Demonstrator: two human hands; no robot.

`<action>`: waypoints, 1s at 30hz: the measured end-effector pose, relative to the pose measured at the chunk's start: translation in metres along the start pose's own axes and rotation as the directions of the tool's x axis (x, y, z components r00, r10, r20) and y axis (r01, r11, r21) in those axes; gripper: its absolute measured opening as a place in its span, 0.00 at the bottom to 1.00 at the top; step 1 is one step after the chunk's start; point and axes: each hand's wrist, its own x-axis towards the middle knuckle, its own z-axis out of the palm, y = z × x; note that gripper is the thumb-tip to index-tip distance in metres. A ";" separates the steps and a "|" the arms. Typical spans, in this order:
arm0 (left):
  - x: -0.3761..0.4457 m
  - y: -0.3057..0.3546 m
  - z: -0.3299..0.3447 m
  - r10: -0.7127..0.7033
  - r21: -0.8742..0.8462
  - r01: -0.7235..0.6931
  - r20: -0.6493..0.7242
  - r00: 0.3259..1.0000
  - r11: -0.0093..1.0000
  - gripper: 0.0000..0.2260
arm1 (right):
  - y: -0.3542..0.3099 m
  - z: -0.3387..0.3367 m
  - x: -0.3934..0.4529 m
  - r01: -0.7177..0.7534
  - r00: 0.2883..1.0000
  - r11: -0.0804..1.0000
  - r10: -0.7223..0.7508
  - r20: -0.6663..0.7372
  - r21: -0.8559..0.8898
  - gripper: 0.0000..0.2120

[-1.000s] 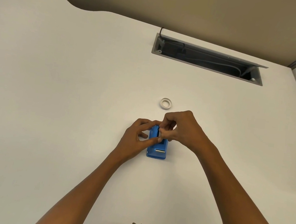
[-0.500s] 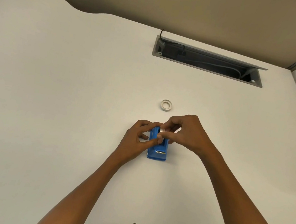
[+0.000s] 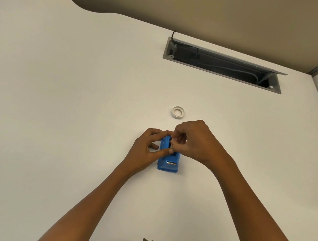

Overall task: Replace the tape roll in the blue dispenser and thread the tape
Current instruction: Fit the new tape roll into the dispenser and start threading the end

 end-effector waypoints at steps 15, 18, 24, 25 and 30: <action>0.000 -0.002 0.000 -0.003 -0.004 0.003 -0.004 1.000 1.000 0.20 | -0.007 -0.002 0.005 -0.046 0.998 0.999 0.045 0.034 0.025 0.02; 0.001 -0.002 0.000 -0.010 -0.005 0.010 -0.005 1.000 1.000 0.20 | -0.007 -0.003 0.005 -0.060 0.998 0.997 0.058 0.031 0.058 0.04; 0.001 -0.005 -0.001 0.013 0.014 -0.013 0.003 1.000 1.000 0.20 | -0.003 -0.001 -0.002 -0.071 0.997 0.993 0.068 0.039 0.097 0.04; 0.001 -0.006 -0.001 0.014 0.015 -0.014 0.002 1.000 1.000 0.20 | -0.004 0.000 -0.001 -0.075 0.996 0.994 0.072 0.044 0.082 0.05; 0.001 -0.007 0.000 0.008 0.010 -0.008 -0.002 1.000 1.000 0.20 | -0.006 -0.001 0.004 -0.094 0.995 0.990 0.090 0.040 0.105 0.06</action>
